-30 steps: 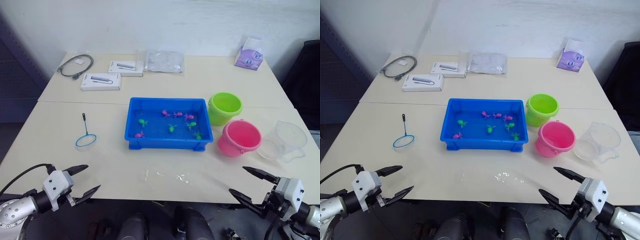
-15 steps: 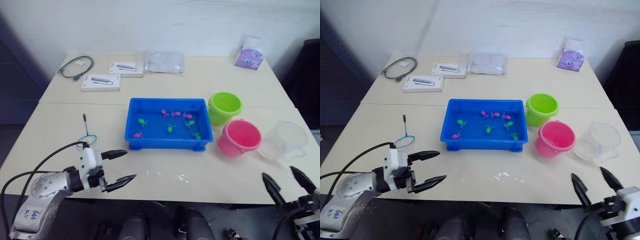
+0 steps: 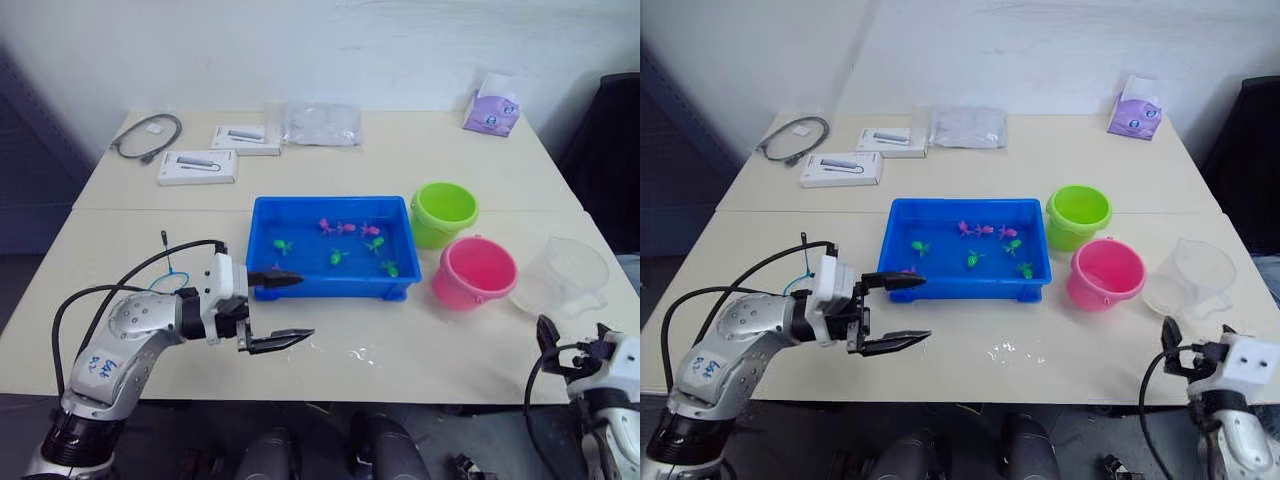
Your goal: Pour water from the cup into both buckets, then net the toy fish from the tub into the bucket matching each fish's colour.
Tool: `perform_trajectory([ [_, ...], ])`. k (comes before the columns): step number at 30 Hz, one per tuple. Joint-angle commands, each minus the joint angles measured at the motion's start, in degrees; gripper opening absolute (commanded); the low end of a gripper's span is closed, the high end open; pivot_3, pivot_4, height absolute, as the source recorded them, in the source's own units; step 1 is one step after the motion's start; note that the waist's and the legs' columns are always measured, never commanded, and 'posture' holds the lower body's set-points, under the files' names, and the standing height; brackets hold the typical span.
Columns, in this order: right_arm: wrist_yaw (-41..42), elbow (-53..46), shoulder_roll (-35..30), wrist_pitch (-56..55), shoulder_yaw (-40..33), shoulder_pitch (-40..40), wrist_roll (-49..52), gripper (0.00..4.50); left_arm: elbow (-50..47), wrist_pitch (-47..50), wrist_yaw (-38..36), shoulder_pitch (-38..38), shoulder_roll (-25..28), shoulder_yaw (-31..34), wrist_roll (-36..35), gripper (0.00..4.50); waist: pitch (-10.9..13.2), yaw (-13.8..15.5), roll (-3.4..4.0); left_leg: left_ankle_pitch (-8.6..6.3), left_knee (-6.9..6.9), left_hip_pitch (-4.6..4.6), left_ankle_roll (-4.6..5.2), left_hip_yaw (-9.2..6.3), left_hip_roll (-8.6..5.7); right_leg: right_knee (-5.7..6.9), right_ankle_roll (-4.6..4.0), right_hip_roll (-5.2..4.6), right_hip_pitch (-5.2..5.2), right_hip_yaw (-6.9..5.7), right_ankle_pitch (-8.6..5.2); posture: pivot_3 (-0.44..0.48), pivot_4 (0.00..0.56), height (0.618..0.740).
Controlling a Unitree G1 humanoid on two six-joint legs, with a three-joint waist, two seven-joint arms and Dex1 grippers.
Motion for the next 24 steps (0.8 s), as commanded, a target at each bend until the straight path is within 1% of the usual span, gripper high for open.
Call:
perform_trajectory([
  [1, -2.85, 2.54, -0.94, 0.68, -3.47, -1.59, 0.38, 4.50, -0.85, -0.84, 0.18, -0.06, -0.47, 0.20, 0.35, 4.47, 0.00, 0.03, 0.00, 0.01, 0.00, -0.03, 0.00, -0.02, 0.01, -0.01, 0.00, 0.02, 0.00, -0.01, 0.00, 0.000, 0.150, 0.740],
  [6, -6.16, 7.41, -1.80, 0.45, -5.36, -5.92, 0.27, 4.50, -2.36, -1.32, 1.60, 1.59, -1.75, -0.30, 1.21, 4.47, 0.00, -0.17, 0.00, 0.03, 0.00, 0.00, 0.03, 0.05, 0.00, -0.01, 0.03, 0.02, 0.01, 0.07, 0.02, 0.000, 0.150, 0.740],
  [10, -4.81, 10.08, -2.34, -0.26, -5.31, -8.54, 1.21, 4.50, -2.61, -1.52, 2.67, 1.90, -2.53, -0.06, 1.58, 4.47, 0.00, -0.27, 0.00, 0.03, 0.00, 0.04, 0.02, 0.09, 0.02, 0.03, 0.03, 0.04, 0.01, 0.12, 0.02, 0.000, 0.150, 0.740],
  [13, -3.56, 12.30, -3.46, -0.04, -5.13, -10.96, 1.72, 4.50, -3.51, 0.44, 3.59, 1.21, -2.86, 0.31, -0.05, 4.47, 0.00, -0.21, 0.00, 0.04, 0.00, 0.05, 0.02, 0.10, 0.02, 0.04, 0.03, 0.04, 0.01, 0.14, 0.02, 0.000, 0.150, 0.740],
  [18, -4.04, 12.98, -3.22, -0.83, -5.14, -11.98, 1.15, 4.50, -3.51, 0.81, 3.04, 1.58, -2.08, 0.77, -0.15, 4.47, 0.00, -0.09, 0.00, 0.04, 0.00, 0.04, 0.03, 0.08, 0.02, 0.02, 0.04, 0.04, 0.01, 0.14, 0.02, 0.000, 0.150, 0.740],
  [24, -7.12, 15.97, -2.77, -3.13, -5.27, -14.22, -0.46, 4.50, -3.92, 0.94, 3.50, 1.09, -2.52, 0.15, 0.19, 4.47, 0.00, -0.20, 0.00, 0.04, 0.00, 0.05, 0.03, 0.11, 0.02, 0.02, 0.05, 0.04, 0.01, 0.16, 0.03, 0.000, 0.150, 0.740],
])
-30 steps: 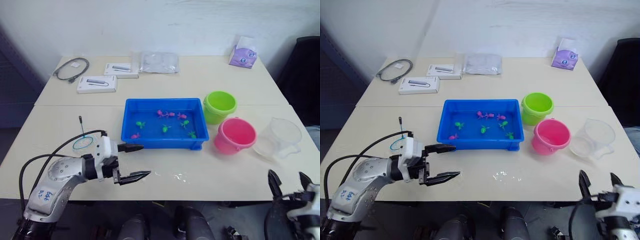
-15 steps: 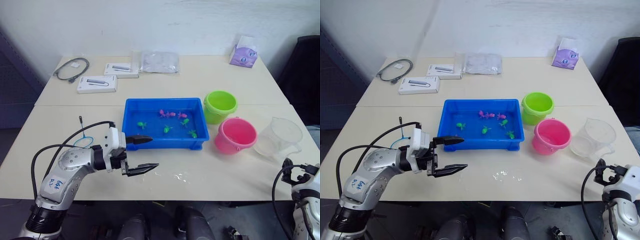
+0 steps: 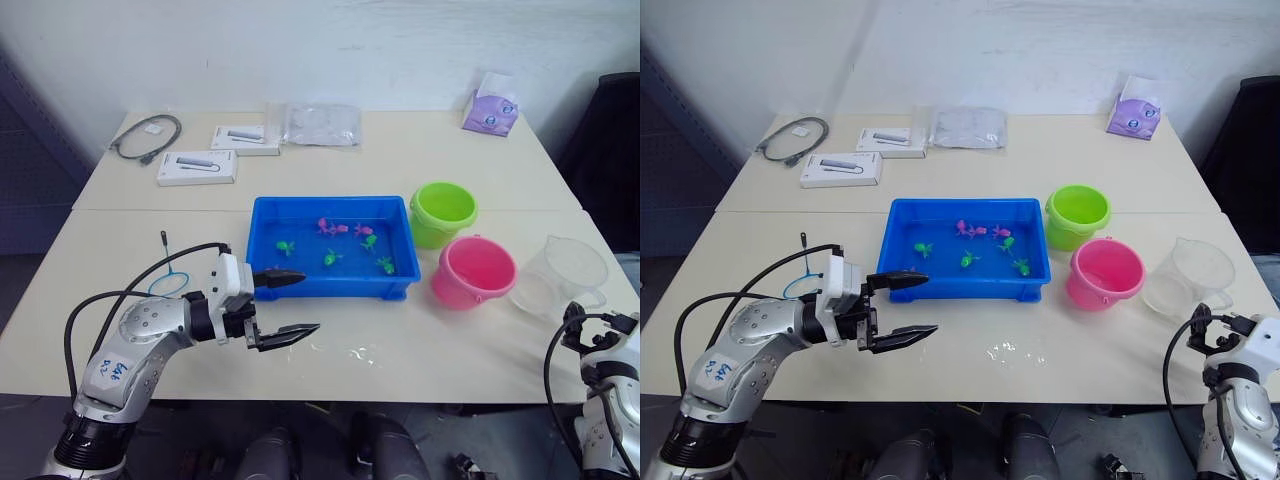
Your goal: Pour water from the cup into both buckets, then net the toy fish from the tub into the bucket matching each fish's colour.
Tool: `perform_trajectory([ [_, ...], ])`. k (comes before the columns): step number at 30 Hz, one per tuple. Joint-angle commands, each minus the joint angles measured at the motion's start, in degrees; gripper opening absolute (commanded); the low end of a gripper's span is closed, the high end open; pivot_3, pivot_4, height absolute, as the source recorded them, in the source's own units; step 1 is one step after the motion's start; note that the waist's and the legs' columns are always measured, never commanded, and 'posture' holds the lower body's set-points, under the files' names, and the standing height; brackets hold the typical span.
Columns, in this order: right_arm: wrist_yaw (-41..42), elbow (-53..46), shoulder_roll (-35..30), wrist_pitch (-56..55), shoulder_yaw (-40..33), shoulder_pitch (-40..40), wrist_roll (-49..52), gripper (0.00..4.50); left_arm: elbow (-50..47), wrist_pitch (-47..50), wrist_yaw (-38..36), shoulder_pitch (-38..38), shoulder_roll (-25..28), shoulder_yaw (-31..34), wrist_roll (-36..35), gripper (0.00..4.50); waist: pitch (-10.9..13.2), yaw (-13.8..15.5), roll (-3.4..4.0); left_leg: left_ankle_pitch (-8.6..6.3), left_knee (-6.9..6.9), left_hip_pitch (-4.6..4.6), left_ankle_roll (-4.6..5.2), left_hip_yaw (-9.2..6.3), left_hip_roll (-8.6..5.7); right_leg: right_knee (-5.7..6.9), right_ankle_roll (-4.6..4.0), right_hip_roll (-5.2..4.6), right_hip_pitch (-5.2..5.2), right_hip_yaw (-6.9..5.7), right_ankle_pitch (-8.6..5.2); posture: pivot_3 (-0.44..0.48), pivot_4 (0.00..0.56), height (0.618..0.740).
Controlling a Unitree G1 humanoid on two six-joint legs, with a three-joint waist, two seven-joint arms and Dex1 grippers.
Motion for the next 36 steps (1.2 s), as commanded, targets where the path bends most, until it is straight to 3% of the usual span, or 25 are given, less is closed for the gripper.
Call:
perform_trajectory([
  [1, -2.44, 1.88, -0.34, -2.65, -1.31, -2.12, -0.65, 4.50, -2.58, -0.34, 0.22, -0.70, -0.26, 0.31, -0.60, 4.47, 0.00, -0.05, 0.00, 0.00, 0.00, 0.00, 0.00, 0.00, 0.00, 0.00, 0.00, 0.00, 0.00, 0.00, 0.00, 0.000, 0.150, 0.740],
  [11, -4.21, 12.14, -0.26, -5.59, -2.15, -10.32, 2.29, 4.50, -2.28, 0.06, 0.08, -2.28, 0.26, 0.93, -0.69, 4.47, 0.00, -0.17, 0.00, 0.02, 0.00, 0.01, -0.03, 0.05, 0.00, 0.01, 0.00, 0.01, 0.00, 0.04, 0.00, 0.000, 0.150, 0.740],
  [14, -3.02, 14.25, -0.99, -6.56, -1.67, -11.79, 2.58, 3.59, -2.81, 0.38, 0.13, -1.79, 0.62, 1.42, -1.03, 4.50, 0.00, -0.20, 0.01, 0.03, 0.00, 0.02, -0.02, 0.06, 0.00, 0.01, 0.00, 0.01, -0.01, 0.05, 0.00, 0.000, 0.150, 0.740],
  [20, 0.37, 14.59, -1.48, -7.51, -0.82, -12.58, 3.09, 0.37, -3.32, 0.66, 0.32, -0.95, 0.63, 1.36, -0.94, 4.50, 0.00, 0.00, 0.01, 0.03, 0.00, 0.01, -0.01, 0.05, 0.00, -0.01, 0.01, 0.01, 0.00, 0.04, 0.01, 0.000, 0.150, 0.740],
  [21, 0.29, 14.24, -1.41, -7.42, -0.81, -12.55, 3.18, 0.09, -3.36, 0.73, 0.39, -0.92, 0.49, 1.22, -0.94, 4.50, 0.01, -0.02, 0.01, 0.04, 0.00, 0.00, 0.00, 0.05, 0.00, -0.02, 0.02, 0.00, 0.00, 0.04, 0.01, 0.000, 0.150, 0.740],
  [28, 1.15, 10.45, -2.64, -6.93, -0.67, -10.46, 2.65, 0.09, -3.47, 0.87, 0.93, -0.84, -0.37, 0.84, -1.16, 4.50, 0.04, -0.11, 0.07, 0.04, 0.00, 0.00, 0.00, 0.06, 0.01, -0.02, 0.03, 0.01, -0.02, 0.05, 0.01, 0.000, 0.150, 0.740],
  [36, 3.86, -7.45, -10.72, 0.20, -0.02, -1.04, -0.90, 0.09, -1.58, 0.90, 0.14, -2.48, -1.97, 0.53, -2.13, 4.50, 0.16, 0.06, 0.27, 0.03, 0.00, -0.05, 0.01, 0.06, 0.00, -0.05, 0.04, -0.01, -0.03, 0.06, 0.02, 0.000, 0.150, 0.740],
])
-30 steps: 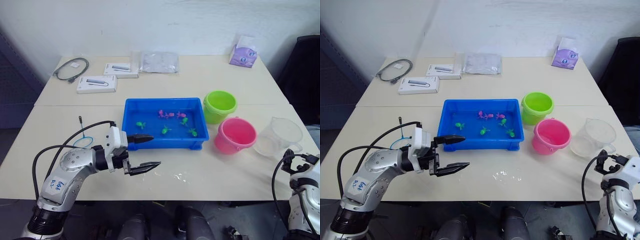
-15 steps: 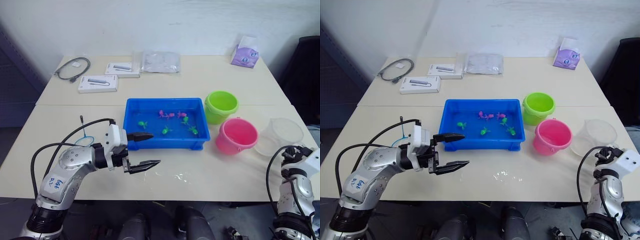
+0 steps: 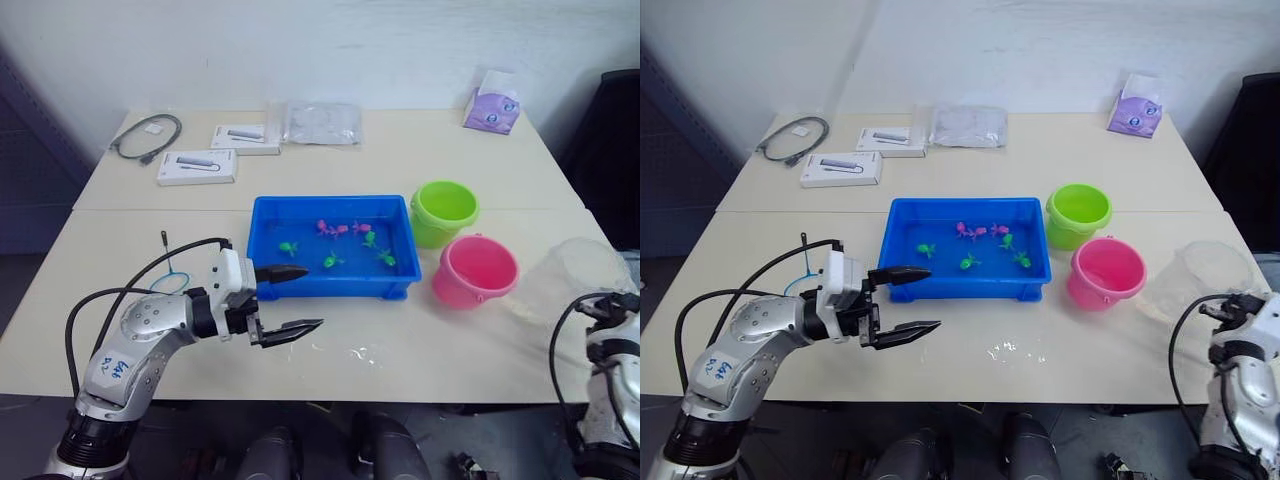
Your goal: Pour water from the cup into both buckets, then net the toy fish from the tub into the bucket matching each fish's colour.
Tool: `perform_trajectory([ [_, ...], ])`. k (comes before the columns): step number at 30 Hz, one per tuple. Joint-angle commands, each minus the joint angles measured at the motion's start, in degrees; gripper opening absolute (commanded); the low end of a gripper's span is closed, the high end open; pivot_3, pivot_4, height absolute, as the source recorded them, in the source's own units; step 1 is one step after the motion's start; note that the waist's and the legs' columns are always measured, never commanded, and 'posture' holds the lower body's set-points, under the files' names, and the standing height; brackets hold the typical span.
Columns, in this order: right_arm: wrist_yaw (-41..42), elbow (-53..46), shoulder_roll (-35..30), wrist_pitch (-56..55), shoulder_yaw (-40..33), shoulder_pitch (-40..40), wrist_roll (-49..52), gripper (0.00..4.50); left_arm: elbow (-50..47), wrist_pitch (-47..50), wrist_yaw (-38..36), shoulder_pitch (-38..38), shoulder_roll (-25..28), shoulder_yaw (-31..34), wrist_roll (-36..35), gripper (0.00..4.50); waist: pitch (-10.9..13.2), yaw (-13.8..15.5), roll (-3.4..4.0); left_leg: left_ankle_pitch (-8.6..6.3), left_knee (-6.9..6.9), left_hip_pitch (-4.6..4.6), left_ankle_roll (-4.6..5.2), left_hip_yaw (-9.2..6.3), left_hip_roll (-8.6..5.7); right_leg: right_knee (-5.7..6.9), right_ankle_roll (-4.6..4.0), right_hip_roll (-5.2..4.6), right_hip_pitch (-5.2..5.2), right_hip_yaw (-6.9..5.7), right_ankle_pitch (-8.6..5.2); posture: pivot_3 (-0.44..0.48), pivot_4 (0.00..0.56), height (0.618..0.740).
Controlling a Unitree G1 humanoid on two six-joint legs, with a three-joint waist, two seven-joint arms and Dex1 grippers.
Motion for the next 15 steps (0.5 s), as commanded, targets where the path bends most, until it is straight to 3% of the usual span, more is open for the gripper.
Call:
perform_trajectory([
  [1, 1.86, -9.71, -5.19, 1.87, -0.56, 3.30, -2.53, 0.09, -0.22, -0.20, -0.91, -1.43, -0.68, 0.28, -1.78, 4.50, 0.00, 0.03, 0.00, 0.00, 0.00, 0.01, 0.00, 0.00, 0.00, 0.00, 0.00, 0.00, 0.01, 0.00, 0.00, 0.000, 0.150, 0.740],
  [7, 3.66, -18.92, -12.67, 5.39, 0.20, 8.06, -9.69, 0.09, 2.64, -0.26, -2.63, -3.95, -2.35, -0.55, -2.36, 4.50, 0.03, -0.02, -0.05, 0.00, -0.01, 0.02, 0.00, 0.04, 0.00, 0.00, 0.00, 0.03, 0.00, 0.02, 0.00, 0.000, 0.150, 0.740],
  [15, 4.43, -23.06, -15.82, 6.63, 3.17, 7.00, -17.00, 0.09, 5.50, -0.46, -4.16, -6.71, -4.45, -1.49, -1.89, 4.50, 0.09, 0.20, -0.15, 0.01, -0.01, -0.02, -0.02, 0.02, 0.00, -0.05, 0.02, 0.07, -0.01, 0.01, 0.01, 0.000, 0.150, 0.740],
])
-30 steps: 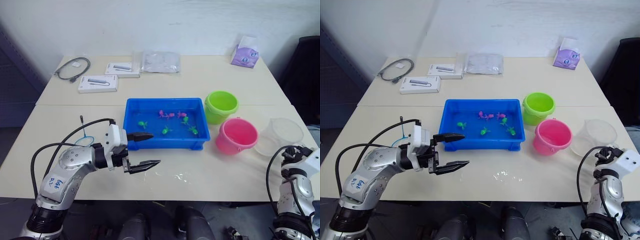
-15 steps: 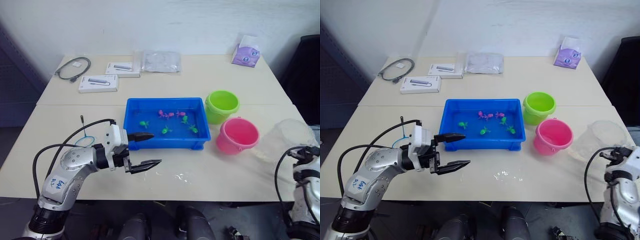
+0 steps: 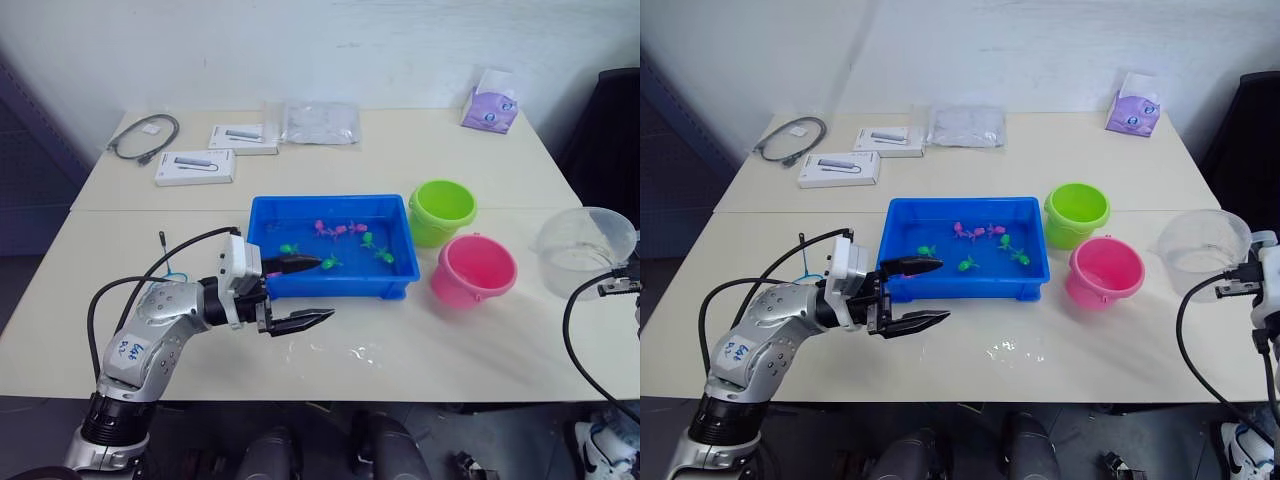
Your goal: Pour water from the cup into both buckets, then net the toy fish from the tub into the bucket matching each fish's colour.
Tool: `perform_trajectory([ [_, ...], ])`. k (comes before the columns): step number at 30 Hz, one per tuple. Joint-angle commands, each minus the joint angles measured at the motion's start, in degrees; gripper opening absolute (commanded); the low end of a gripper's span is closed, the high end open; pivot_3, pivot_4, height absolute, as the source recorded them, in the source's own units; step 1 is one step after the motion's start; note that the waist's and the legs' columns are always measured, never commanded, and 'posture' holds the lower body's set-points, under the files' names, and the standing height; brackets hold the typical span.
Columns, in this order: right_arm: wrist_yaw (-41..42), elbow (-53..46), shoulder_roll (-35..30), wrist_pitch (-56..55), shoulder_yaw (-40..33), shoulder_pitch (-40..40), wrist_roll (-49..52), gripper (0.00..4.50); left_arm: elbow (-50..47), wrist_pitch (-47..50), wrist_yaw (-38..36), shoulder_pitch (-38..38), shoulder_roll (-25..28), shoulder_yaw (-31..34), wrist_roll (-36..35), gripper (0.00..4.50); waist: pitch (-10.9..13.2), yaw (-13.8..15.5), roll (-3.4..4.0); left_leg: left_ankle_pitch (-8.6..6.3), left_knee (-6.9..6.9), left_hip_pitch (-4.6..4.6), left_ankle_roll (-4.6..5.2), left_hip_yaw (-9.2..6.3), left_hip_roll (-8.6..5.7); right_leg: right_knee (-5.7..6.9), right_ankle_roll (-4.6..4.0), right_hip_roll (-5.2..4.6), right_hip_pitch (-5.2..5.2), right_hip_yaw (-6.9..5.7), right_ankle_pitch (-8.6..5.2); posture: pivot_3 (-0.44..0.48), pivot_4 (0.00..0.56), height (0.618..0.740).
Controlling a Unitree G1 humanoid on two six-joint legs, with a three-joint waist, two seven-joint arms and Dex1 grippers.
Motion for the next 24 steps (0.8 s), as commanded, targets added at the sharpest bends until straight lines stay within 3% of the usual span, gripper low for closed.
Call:
perform_trajectory([
  [1, -0.30, -2.95, -2.13, -0.90, 0.90, -1.17, -4.59, 0.09, 1.27, -0.89, -1.11, -1.77, -0.98, -1.09, -0.23, 4.50, 0.00, 0.01, 0.00, 0.00, 0.00, -0.01, 0.00, 0.00, 0.00, -0.02, 0.01, 0.00, 0.00, 0.00, 0.01, 0.000, 0.150, 0.740],
  [13, -0.49, -0.70, -5.87, -4.86, 6.83, -4.41, -18.25, 0.09, 4.74, -3.90, -0.66, -3.71, -4.60, -3.64, 2.70, 4.50, 0.01, 0.04, -0.02, 0.06, 0.01, -0.10, 0.00, 0.01, -0.02, -0.11, 0.07, 0.06, -0.04, 0.01, 0.04, 0.000, 0.150, 0.740],
  [24, -2.21, 2.30, -8.13, -11.43, 7.83, -5.11, -26.98, 0.09, 4.64, -4.95, 0.19, -3.17, -5.82, -4.11, 3.52, 4.50, 0.02, 0.03, -0.03, 0.08, 0.01, -0.11, -0.04, -0.01, 0.00, -0.13, 0.07, 0.13, -0.05, 0.01, 0.04, 0.000, 0.150, 0.740],
])
